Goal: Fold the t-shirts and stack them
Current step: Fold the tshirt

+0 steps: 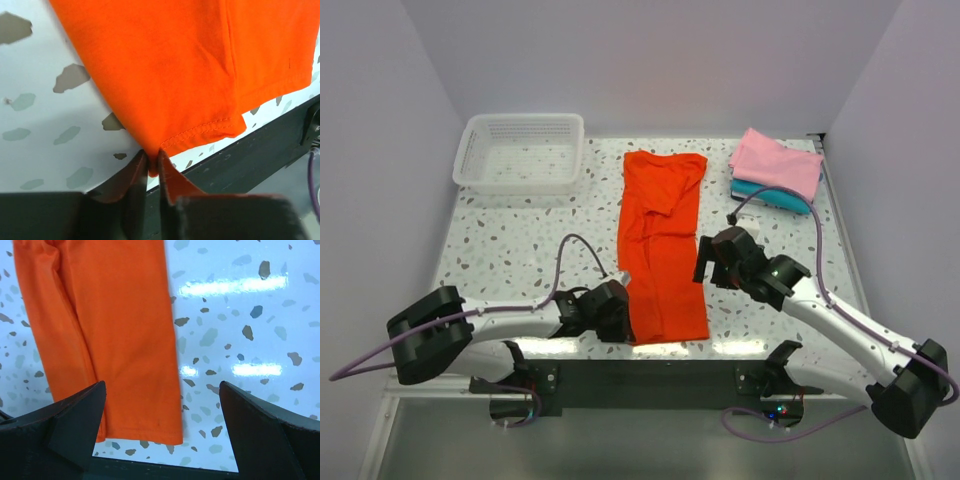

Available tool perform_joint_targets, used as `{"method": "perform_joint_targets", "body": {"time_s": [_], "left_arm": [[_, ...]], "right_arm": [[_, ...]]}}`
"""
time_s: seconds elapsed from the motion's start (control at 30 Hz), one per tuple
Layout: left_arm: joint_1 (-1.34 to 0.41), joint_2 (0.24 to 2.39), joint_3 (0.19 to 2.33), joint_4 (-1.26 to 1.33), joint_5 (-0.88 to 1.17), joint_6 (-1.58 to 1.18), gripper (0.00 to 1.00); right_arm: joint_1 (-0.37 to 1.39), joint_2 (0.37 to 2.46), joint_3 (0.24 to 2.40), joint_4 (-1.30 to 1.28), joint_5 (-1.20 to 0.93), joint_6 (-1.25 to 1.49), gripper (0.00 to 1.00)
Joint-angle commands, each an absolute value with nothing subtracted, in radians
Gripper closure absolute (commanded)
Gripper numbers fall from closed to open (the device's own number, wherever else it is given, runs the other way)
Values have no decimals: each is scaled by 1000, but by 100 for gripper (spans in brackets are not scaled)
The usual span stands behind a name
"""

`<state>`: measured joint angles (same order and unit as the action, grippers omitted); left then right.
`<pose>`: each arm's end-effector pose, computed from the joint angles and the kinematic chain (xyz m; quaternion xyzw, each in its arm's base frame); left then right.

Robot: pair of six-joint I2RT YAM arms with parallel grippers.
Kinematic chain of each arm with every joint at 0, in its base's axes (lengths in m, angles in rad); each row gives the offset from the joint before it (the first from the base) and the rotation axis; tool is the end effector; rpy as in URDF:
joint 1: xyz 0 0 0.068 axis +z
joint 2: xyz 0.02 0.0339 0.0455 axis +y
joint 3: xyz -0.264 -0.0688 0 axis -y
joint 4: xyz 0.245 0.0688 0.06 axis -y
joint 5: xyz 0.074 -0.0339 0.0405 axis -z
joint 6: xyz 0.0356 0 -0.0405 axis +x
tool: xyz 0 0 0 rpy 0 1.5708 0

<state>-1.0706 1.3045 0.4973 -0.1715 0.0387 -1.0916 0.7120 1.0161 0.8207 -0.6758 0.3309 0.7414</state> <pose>0.1064 -0.1976 0.1418 -0.0044 0.9563 -0.2661 0.1209 0.1607 0.1234 0.2668 0.0701 0.9257 0.1090 0.3554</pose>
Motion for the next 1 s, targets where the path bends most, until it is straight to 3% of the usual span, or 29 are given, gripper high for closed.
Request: {"method": "perform_joint_targets", "body": {"time_s": [0.0, 0.07, 0.37, 0.53, 0.73, 0.83, 0.97], "left_arm": [[-1086, 1341, 515, -161, 43, -1091, 86], [-1095, 1367, 520, -169, 48, -1091, 100], [-1098, 1361, 526, -261, 51, -1069, 100], [-1100, 1364, 543, -290, 60, -1051, 100], [-1098, 1345, 548, -307, 48, -1045, 100], [-1098, 1342, 549, -299, 52, -1043, 100], [-1100, 1341, 545, -292, 63, -1046, 100]], "right_arm": [[712, 1002, 808, -748, 405, 810, 1], [710, 996, 790, -761, 390, 815, 1], [712, 962, 635, -766, 42, 815, 1], [712, 972, 517, -626, -115, 836, 2], [721, 1051, 477, -554, -135, 857, 15], [721, 1046, 463, -532, -118, 868, 34], [722, 1051, 451, -537, -117, 884, 43]]}}
